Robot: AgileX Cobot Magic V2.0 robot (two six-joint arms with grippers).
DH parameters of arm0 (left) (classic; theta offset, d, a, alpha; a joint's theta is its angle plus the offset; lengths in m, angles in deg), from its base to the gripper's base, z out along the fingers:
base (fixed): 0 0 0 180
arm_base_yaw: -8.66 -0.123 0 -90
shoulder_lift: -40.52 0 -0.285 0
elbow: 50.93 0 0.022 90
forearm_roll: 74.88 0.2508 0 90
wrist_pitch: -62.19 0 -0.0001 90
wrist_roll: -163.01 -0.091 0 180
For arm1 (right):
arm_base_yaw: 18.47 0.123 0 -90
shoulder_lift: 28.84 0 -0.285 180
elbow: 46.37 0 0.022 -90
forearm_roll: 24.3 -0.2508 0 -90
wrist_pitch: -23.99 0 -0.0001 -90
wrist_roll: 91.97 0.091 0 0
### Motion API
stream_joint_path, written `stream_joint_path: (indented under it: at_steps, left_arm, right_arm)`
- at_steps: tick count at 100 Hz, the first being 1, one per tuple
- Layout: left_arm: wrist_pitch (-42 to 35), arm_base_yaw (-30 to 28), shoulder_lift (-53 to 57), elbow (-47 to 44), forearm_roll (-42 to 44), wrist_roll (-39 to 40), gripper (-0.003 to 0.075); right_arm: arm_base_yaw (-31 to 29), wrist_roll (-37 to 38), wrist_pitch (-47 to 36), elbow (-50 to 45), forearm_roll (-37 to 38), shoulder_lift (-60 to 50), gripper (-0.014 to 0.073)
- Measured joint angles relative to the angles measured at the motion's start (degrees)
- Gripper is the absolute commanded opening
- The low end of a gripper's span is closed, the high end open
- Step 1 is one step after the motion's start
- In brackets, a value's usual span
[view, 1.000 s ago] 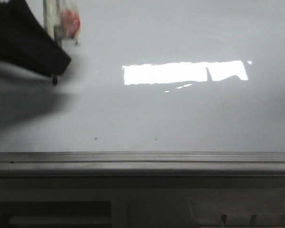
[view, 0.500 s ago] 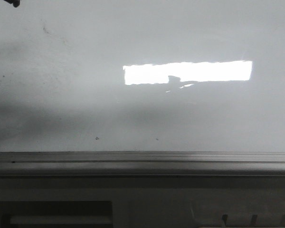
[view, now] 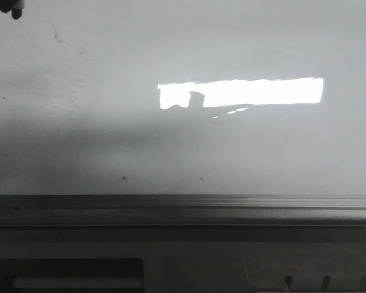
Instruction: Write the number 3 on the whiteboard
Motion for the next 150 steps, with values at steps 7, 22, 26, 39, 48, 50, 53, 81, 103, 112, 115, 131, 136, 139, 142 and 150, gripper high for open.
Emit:
stream_joint_path:
  at_steps: [7, 22, 26, 39, 48, 50, 53, 81, 103, 112, 115, 131, 136, 139, 142, 150]
  left_arm:
    - [0.1, 0.0, 0.0, 0.0, -0.7, 0.0, -0.002]
    - [1.1, 0.0, 0.0, 0.0, -1.3, 0.0, -0.0019]
    - [1.6, 0.0, 0.0, 0.0, -1.6, 0.5, -0.0006]
    - [1.6, 0.0, 0.0, 0.0, -1.6, 4.2, 0.0193]
    - [-0.6, 0.0, 0.2, 0.2, -2.0, 8.3, 0.0426]
    - [-1.1, 0.0, 0.3, 0.1, -2.0, 9.3, 0.0475]
    - [-1.8, 0.0, 0.6, 0.2, -2.0, 10.7, 0.0531]
    - [-4.7, 0.0, 9.7, 0.4, 1.4, 20.8, 0.0446]
    - [-13.7, 0.0, 25.3, -6.6, 18.7, 42.0, 0.0147]
    - [-18.1, 0.0, 31.4, -11.6, 23.4, 48.6, -0.0008]
    - [-19.8, 0.0, 33.0, -13.8, 24.2, 49.7, -0.0018]
    - [-26.0, 0.0, 39.7, -22.3, 23.3, 52.0, -0.0021]
    - [-26.8, 0.0, 40.7, -24.0, 22.3, 52.1, -0.0021]
    - [-26.9, 0.0, 41.1, -24.6, 21.6, 52.1, -0.002]
    - [-27.1, 0.0, 41.3, -25.2, 21.1, 52.2, -0.0021]
    - [-27.3, 0.0, 41.7, -25.8, 20.1, 52.3, -0.0021]
  right_arm:
    - [0.0, 0.0, 0.1, 0.0, -1.1, 0.8, 0.0255]
    - [0.0, -0.1, 0.1, 0.0, -1.8, 1.7, -0.0013]
    - [0.0, -0.3, 0.1, 0.0, -1.7, 1.7, -0.0066]
    - [0.0, -0.7, -0.1, 0.0, -1.6, 1.7, -0.0062]
    - [-0.5, -0.4, -0.2, 0.0, -2.0, 1.8, -0.0062]
    - [-0.8, -0.4, -0.3, 0.0, -2.0, 1.8, -0.0062]
    - [-1.2, -0.4, -0.3, 0.0, -2.0, 1.8, -0.0062]
    - [-9.9, -0.4, -1.4, 0.0, -2.5, 1.9, -0.0062]
    - [-18.5, -0.4, -6.0, 0.0, -2.6, 2.1, -0.0062]
    - [-19.9, -0.4, -9.0, 0.0, -2.6, 2.6, -0.0062]
    - [-20.1, -0.4, -9.6, 0.0, -2.5, 2.9, -0.0062]
    - [-20.6, -0.3, -10.5, 0.0, -1.3, 5.9, -0.0062]
    - [-20.6, -0.3, -10.5, 0.0, -1.0, 6.9, -0.0062]
    - [-20.6, -0.3, -10.5, 0.0, -0.7, 7.3, -0.0061]
    - [-20.6, -0.3, -10.4, 0.0, -0.4, 7.8, -0.0061]
    - [-20.7, -0.3, -10.0, 0.0, 0.6, 8.4, -0.0061]
